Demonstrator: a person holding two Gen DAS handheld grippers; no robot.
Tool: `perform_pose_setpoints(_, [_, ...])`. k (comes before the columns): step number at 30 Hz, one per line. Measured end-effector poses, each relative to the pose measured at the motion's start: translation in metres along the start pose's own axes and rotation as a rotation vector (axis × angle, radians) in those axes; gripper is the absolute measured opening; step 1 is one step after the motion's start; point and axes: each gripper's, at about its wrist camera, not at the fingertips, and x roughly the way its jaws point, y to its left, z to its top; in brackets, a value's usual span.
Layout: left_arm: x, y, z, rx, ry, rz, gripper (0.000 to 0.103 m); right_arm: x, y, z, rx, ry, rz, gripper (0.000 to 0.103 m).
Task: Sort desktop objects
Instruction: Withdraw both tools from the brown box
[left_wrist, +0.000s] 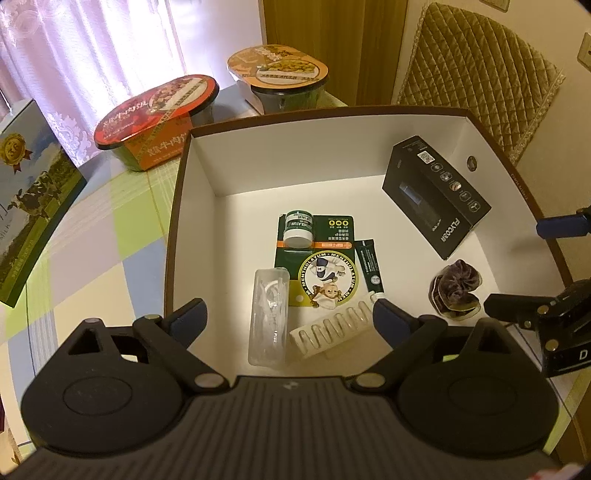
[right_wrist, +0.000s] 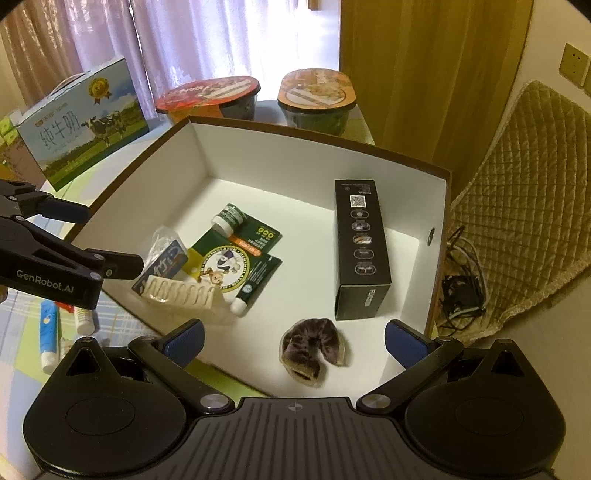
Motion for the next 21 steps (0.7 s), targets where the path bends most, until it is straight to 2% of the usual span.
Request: perform_pose_setpoints(21, [-0.055, -0.007, -0.026, -0.008, -0.076, 0.009, 0.099, -0.045, 0.02, -0.021, 0.04, -0.071, -0.032, 0.101])
